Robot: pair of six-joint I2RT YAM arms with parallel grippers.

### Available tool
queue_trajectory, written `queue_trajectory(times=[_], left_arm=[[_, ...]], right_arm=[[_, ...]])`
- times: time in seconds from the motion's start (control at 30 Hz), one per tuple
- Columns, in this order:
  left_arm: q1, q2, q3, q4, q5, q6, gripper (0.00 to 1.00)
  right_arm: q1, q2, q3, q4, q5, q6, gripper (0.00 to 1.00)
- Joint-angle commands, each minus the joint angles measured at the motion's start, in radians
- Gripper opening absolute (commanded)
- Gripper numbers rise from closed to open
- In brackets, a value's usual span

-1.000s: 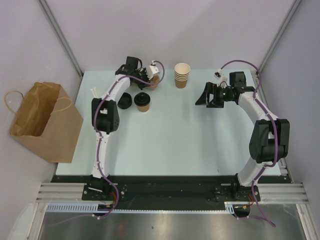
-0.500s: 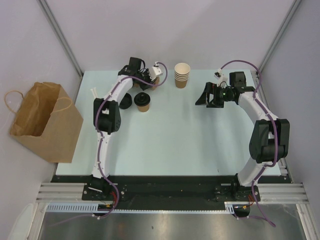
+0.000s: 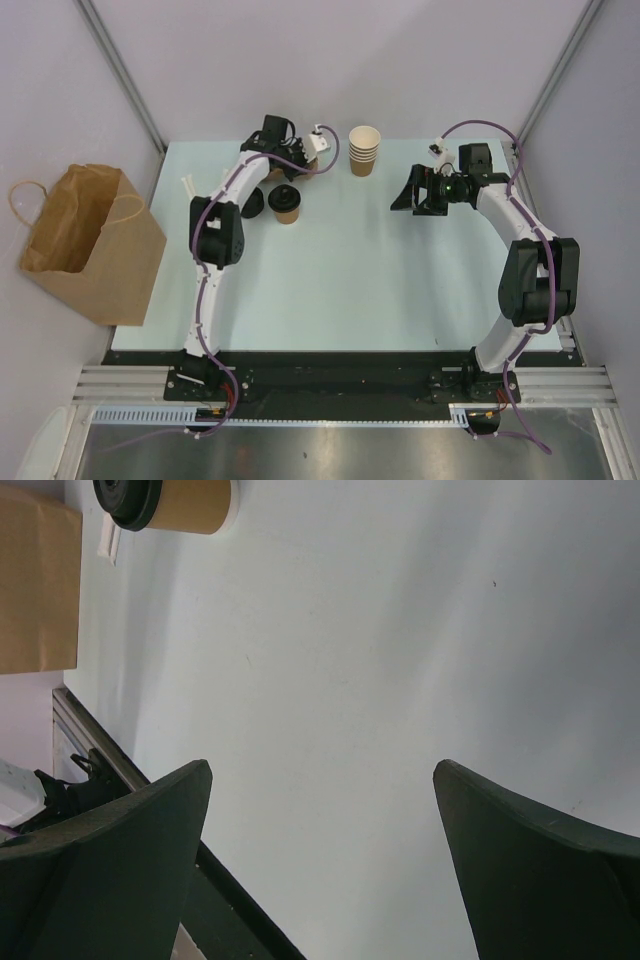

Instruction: Pack the takeout coffee

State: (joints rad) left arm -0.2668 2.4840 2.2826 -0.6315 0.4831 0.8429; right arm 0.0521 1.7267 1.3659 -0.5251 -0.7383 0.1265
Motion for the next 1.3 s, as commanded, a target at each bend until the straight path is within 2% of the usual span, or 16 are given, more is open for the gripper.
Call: queue_trajectory(times=[0.0,0.67,1.27], left_arm=[[-0.038,-0.033,0.034,-0.033,0.028,-0.07,0.0],[-0.035,-0.094,0.037,0.055,0.052,-0.16,0.0],[-0.017,-0.143,0.045,0.113,0.026,-0.142,0.0]], right_arm=[[-0.001,0.001,0.042,0.033,-0.004,-0.005,0.99],[-0.003,-0.003,0.042,0.027,-0.007,-0.007,0.99],[0.003,0.001,0.042,0.036,-0.012,-0.002,0.99]])
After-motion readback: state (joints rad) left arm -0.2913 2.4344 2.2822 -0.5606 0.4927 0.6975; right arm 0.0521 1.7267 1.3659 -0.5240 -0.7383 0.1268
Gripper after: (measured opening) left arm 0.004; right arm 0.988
